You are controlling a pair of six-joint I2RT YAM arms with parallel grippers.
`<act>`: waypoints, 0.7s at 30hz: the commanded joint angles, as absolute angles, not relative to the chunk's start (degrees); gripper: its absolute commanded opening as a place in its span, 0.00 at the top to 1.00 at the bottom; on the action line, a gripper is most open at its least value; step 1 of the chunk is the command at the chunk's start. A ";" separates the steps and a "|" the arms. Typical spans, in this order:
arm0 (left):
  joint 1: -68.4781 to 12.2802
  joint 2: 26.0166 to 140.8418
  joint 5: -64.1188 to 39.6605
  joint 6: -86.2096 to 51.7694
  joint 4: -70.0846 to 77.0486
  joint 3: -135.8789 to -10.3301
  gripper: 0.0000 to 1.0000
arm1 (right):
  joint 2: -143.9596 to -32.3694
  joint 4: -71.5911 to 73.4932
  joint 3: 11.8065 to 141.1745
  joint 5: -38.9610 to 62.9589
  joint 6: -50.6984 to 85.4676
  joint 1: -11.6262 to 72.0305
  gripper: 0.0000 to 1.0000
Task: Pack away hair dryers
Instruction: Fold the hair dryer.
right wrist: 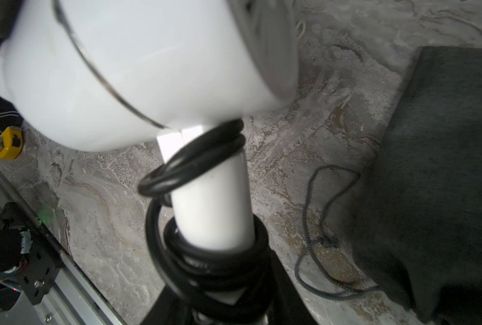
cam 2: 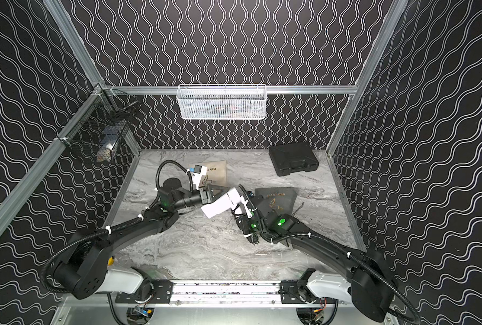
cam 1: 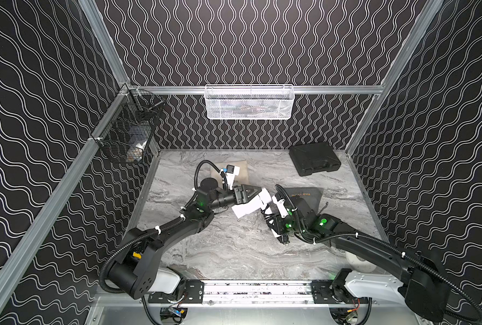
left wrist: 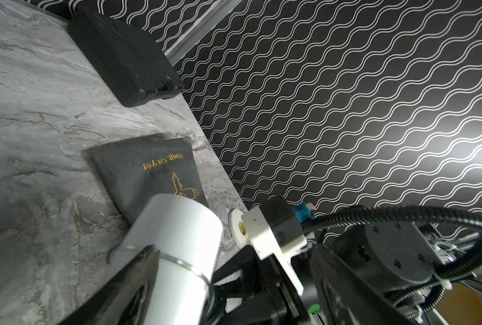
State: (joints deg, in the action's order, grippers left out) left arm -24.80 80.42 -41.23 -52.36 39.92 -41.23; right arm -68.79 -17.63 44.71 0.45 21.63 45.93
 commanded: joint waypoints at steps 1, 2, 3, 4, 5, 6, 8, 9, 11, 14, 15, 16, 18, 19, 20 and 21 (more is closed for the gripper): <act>-25.14 80.05 -43.81 -50.38 37.42 -41.46 0.11 | -68.58 -11.67 45.71 0.82 23.67 45.53 0.99; -25.16 80.07 -44.23 -49.95 36.85 -41.65 0.11 | -68.28 -11.56 45.66 1.32 23.39 45.36 0.99; -25.18 80.15 -44.66 -49.24 35.92 -41.90 0.11 | -67.90 -11.46 45.55 1.95 23.05 45.19 0.99; -25.14 80.24 -45.16 -48.30 34.85 -42.22 0.11 | -67.40 -11.41 45.44 2.68 22.71 44.95 0.99; -25.14 80.62 -45.67 -47.37 33.81 -42.54 0.11 | -66.93 -11.42 45.29 3.44 22.44 44.63 0.99; -25.14 81.08 -46.47 -46.30 32.38 -43.08 0.11 | -66.36 -11.43 45.13 4.34 22.26 44.17 0.99; -25.14 81.93 -48.04 -44.89 30.77 -44.02 0.11 | -65.43 -11.82 44.91 6.05 21.90 43.15 0.98; -25.16 82.41 -48.55 -44.82 31.05 -44.26 0.11 | -64.98 -12.22 44.91 6.68 21.72 42.76 0.99; -25.14 82.99 -48.94 -44.46 30.97 -44.55 0.11 | -64.22 -12.70 44.85 7.03 21.32 42.45 0.99; -25.14 83.96 -49.11 -44.15 30.55 -45.25 0.11 | -62.83 -11.70 44.06 7.68 21.08 42.36 0.99; -25.10 83.99 -49.55 -43.65 29.70 -45.79 0.11 | -62.44 -11.46 43.78 7.96 20.92 42.36 0.99; -24.91 83.70 -49.20 -42.57 27.96 -46.55 0.11 | -62.11 -11.47 43.61 8.17 20.76 42.36 0.99; -24.25 82.95 -47.85 -39.93 23.44 -48.60 0.10 | -61.72 -11.92 43.51 8.20 20.65 42.36 0.99; -23.96 82.65 -47.30 -38.68 21.25 -49.61 0.09 | -61.55 -12.41 43.43 8.03 20.59 42.34 0.99; -23.70 82.39 -46.83 -37.27 18.99 -51.16 0.09 | -61.29 -12.70 43.27 7.68 20.65 42.34 0.99; -23.48 82.35 -46.46 -36.04 16.68 -52.60 0.08 | -61.01 -12.66 42.95 7.59 20.60 42.35 0.99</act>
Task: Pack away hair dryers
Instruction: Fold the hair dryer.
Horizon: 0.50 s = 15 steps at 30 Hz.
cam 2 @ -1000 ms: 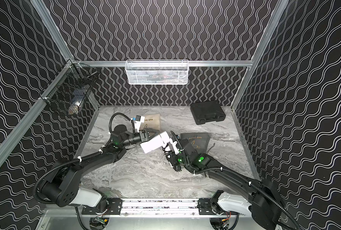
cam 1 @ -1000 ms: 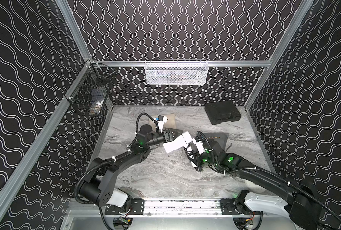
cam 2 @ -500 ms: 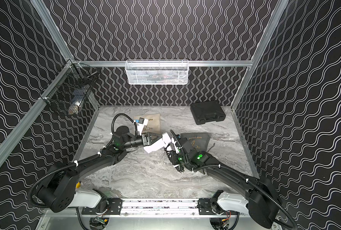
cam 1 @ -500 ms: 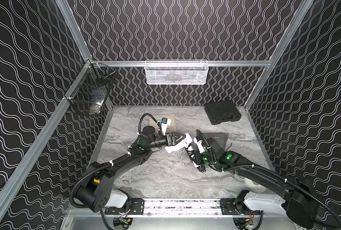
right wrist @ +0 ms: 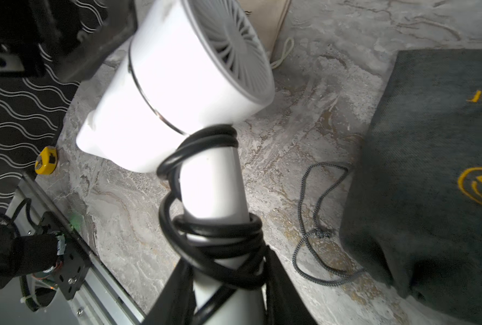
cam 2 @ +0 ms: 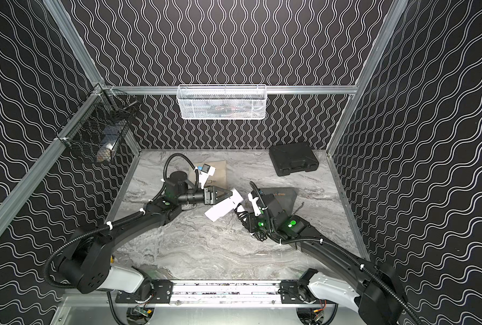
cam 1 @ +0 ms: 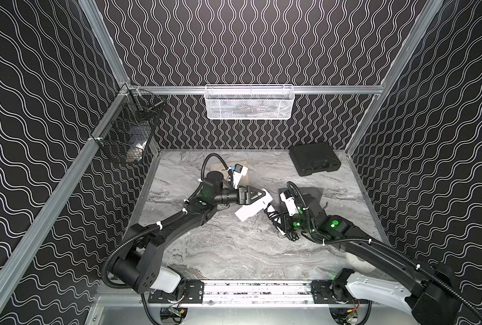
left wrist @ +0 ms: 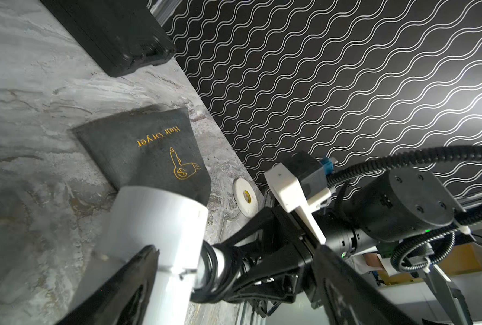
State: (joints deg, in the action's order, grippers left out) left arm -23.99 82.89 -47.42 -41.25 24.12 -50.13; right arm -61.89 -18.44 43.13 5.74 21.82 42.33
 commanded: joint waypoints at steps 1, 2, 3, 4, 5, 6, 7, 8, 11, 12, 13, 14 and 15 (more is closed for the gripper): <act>-23.25 82.31 -45.93 -35.27 15.17 -53.63 0.08 | -60.75 -12.46 42.64 7.48 20.66 42.33 0.99; -22.76 82.39 -45.08 -34.82 13.80 -54.44 0.07 | -60.44 -12.06 42.29 7.38 20.74 42.34 0.99; -21.98 82.63 -44.62 -35.10 13.28 -54.93 0.07 | -60.22 -11.88 42.04 7.33 20.83 42.32 0.99; -21.15 83.00 -44.90 -35.52 13.84 -55.12 0.07 | -60.04 -11.69 41.85 7.30 20.89 42.31 0.99; -20.03 83.35 -45.27 -36.31 14.56 -55.11 0.07 | -59.88 -11.58 41.67 7.17 20.95 42.33 0.99; -18.93 83.79 -45.67 -37.29 15.68 -54.75 0.07 | -59.79 -11.48 41.58 6.99 20.89 42.28 0.99; -18.18 84.15 -46.38 -37.96 17.03 -54.35 0.07 | -59.77 -11.50 41.42 6.86 20.83 42.29 0.99; -17.46 84.75 -47.45 -38.52 18.10 -54.00 0.07 | -59.60 -11.51 41.40 6.86 20.72 42.30 0.99; -17.23 86.64 -50.32 -36.37 15.51 -54.77 0.08 | -59.00 -11.26 41.23 6.77 20.35 42.32 0.99; -17.24 87.00 -51.55 -36.03 15.60 -54.54 0.08 | -58.71 -10.86 41.05 6.64 20.27 42.33 0.99; -17.23 87.18 -52.63 -36.67 17.12 -53.92 0.08 | -58.63 -10.49 40.88 6.52 20.23 42.19 0.99; -17.29 87.32 -53.66 -37.65 19.60 -52.90 0.08 | -58.45 -10.16 40.72 6.61 20.18 42.19 0.99; -17.23 87.37 -54.61 -38.42 21.58 -52.22 0.08 | -58.36 -9.96 40.69 6.72 20.15 42.06 0.99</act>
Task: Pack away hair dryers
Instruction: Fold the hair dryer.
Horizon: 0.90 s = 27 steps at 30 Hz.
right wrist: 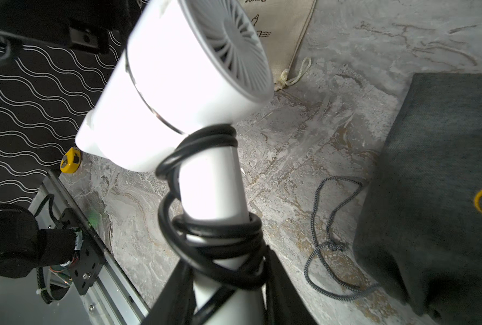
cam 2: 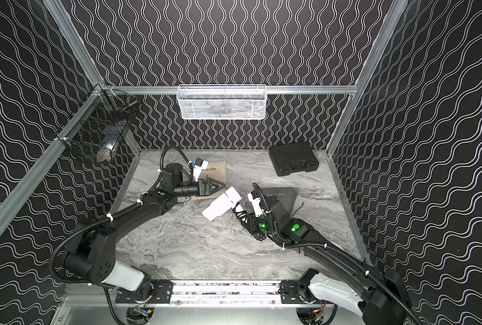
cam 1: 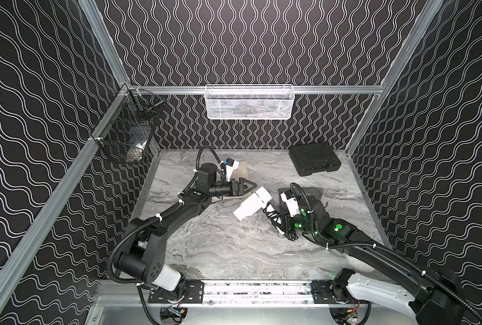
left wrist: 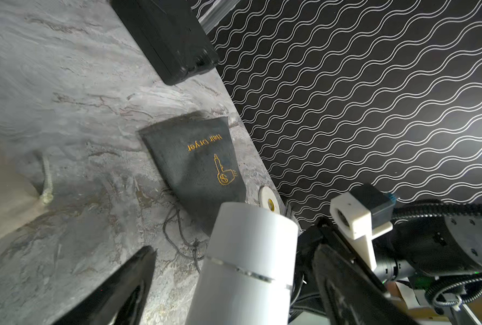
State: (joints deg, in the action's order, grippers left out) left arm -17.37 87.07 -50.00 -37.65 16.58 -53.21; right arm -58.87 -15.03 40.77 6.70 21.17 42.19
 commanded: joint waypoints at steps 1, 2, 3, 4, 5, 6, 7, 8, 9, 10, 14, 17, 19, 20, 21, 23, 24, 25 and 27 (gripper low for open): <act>-17.23 87.53 -55.34 -38.71 22.20 -51.97 0.08 | -58.36 -9.77 40.61 6.93 20.16 41.97 0.99; -17.23 87.85 -56.11 -38.23 21.75 -52.13 0.07 | -58.28 -9.63 40.61 7.32 20.11 41.92 0.99; -17.24 88.40 -57.18 -37.26 20.44 -52.56 0.07 | -58.27 -9.50 40.61 7.70 20.02 41.86 0.99; -17.23 88.93 -58.16 -36.78 20.01 -52.87 0.07 | -58.19 -9.30 40.61 7.94 19.96 41.84 0.99; -17.23 89.56 -59.65 -37.05 20.65 -52.89 0.08 | -58.10 -9.15 40.52 8.26 19.79 41.77 0.99; -17.24 89.98 -61.08 -38.35 23.22 -52.36 0.09 | -58.01 -9.15 40.46 8.51 19.63 41.75 0.99; -17.31 90.23 -61.99 -40.00 26.05 -51.82 0.09 | -58.04 -9.26 40.65 8.77 19.42 41.66 0.99; -17.31 90.53 -63.03 -41.57 28.79 -51.30 0.09 | -58.09 -9.46 40.76 9.07 19.25 41.54 0.99; -17.31 90.76 -64.12 -42.56 30.49 -50.99 0.09 | -58.17 -9.53 40.86 9.43 19.14 41.32 0.99; -17.44 91.10 -65.11 -42.80 31.08 -51.19 0.09 | -58.18 -9.52 40.95 9.80 18.99 41.21 0.99; -17.84 92.37 -68.87 -42.90 31.45 -51.90 0.10 | -58.27 -9.13 41.13 11.49 18.48 40.56 0.99; -17.93 92.78 -69.64 -44.28 33.76 -51.66 0.10 | -58.69 -9.43 41.64 12.17 17.95 40.35 0.99; -18.40 93.15 -70.12 -44.13 33.30 -51.96 0.10 | -59.01 -9.78 42.08 12.72 17.67 40.34 0.99; -18.54 93.23 -70.30 -43.76 32.83 -52.09 0.11 | -59.06 -9.92 42.34 12.90 17.50 40.34 0.99; -18.76 93.33 -70.50 -43.52 32.65 -52.10 0.11 | -59.19 -10.02 42.51 12.92 17.41 40.34 1.00; -19.27 93.39 -70.95 -43.68 32.99 -52.14 0.12 | -59.24 -9.93 42.71 12.92 17.22 40.34 0.99; -19.34 93.34 -71.23 -43.64 32.68 -52.19 0.12 | -59.18 -9.82 42.71 12.92 17.20 40.34 0.99; -19.52 93.31 -71.36 -43.24 32.10 -52.30 0.12 | -59.21 -9.89 42.85 12.93 17.08 40.34 0.99; -19.60 93.02 -71.29 -41.63 29.62 -52.72 0.13 | -59.31 -10.01 42.98 12.84 16.96 40.34 0.99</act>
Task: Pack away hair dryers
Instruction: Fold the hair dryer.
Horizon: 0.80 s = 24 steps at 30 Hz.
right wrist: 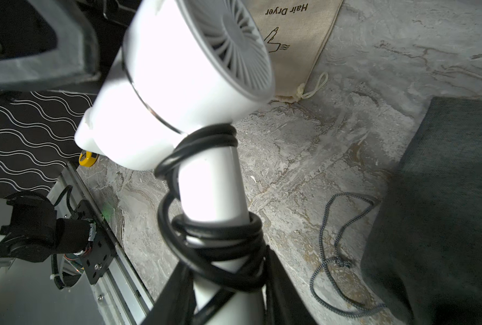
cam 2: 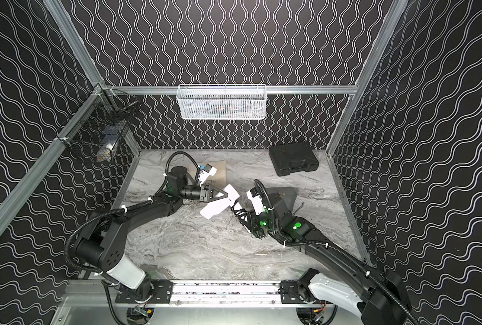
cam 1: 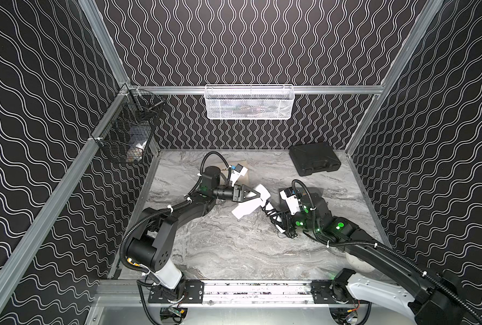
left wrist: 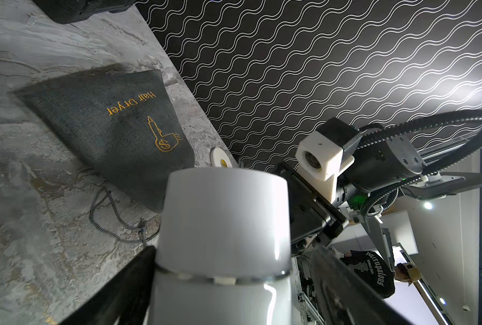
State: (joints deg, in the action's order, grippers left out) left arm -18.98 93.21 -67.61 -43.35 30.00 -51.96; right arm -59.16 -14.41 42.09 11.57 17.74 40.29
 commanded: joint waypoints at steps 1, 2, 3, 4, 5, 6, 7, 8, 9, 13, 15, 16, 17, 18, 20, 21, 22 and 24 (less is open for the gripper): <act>-19.68 92.93 -71.28 -40.56 28.34 -52.99 0.14 | -59.26 -9.98 43.07 12.67 16.88 40.34 0.99; -19.82 92.87 -71.30 -39.31 26.54 -53.33 0.14 | -59.16 -9.94 43.03 12.57 16.88 40.31 0.99; -19.94 92.87 -71.43 -37.90 24.61 -53.74 0.15 | -59.07 -9.84 42.98 12.40 16.94 40.30 0.99; -20.10 92.88 -71.58 -36.83 23.03 -54.14 0.15 | -58.91 -9.57 42.90 12.31 16.88 40.26 0.99; -20.29 92.82 -71.71 -35.47 21.06 -54.56 0.16 | -58.73 -9.28 42.81 12.22 16.88 40.29 0.99; -20.47 92.75 -71.72 -34.09 19.13 -54.99 0.16 | -58.63 -9.15 42.85 12.09 16.83 40.25 0.99; -20.72 92.68 -71.80 -32.81 17.35 -55.38 0.16 | -58.54 -9.11 42.89 11.92 16.71 40.30 0.99; -20.83 92.65 -71.74 -31.08 14.98 -55.80 0.17 | -58.45 -9.13 43.04 11.78 16.62 40.25 0.99; -20.98 92.68 -71.64 -29.33 12.57 -56.51 0.17 | -58.45 -9.03 43.15 11.78 16.49 40.25 0.99; -21.36 92.76 -71.71 -22.88 4.20 -58.50 0.18 | -58.78 -9.00 43.68 12.21 16.13 40.25 0.99; -21.66 92.89 -72.19 -20.99 1.59 -59.24 0.19 | -58.80 -8.77 43.73 12.22 16.11 40.26 0.99; -21.64 92.92 -72.40 -20.48 0.97 -59.40 0.20 | -58.72 -8.53 43.64 12.15 16.21 40.26 0.99; -21.76 92.90 -72.62 -20.14 0.59 -59.51 0.21 | -58.56 -8.14 43.52 12.13 16.17 40.25 0.99; -21.86 92.88 -72.94 -19.90 0.45 -59.62 0.22 | -58.33 -7.80 43.30 12.13 16.20 40.26 1.00; -22.18 92.77 -73.71 -19.62 0.36 -59.63 0.23 | -57.93 -6.87 42.98 12.22 16.18 40.17 1.00; -22.23 92.79 -73.95 -19.42 0.27 -59.68 0.24 | -57.92 -6.86 43.03 12.31 16.11 40.17 1.00; -22.37 92.78 -74.09 -19.29 0.18 -59.80 0.25 | -58.04 -7.00 43.27 12.46 15.90 40.12 1.00; -22.50 92.76 -74.39 -18.99 0.00 -59.89 0.27 | -58.57 -7.50 43.75 12.72 15.64 40.08 1.00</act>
State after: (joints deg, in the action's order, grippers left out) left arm -21.34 93.19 -67.00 -20.99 1.74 -59.29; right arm -58.24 -17.78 42.68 12.34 15.64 40.12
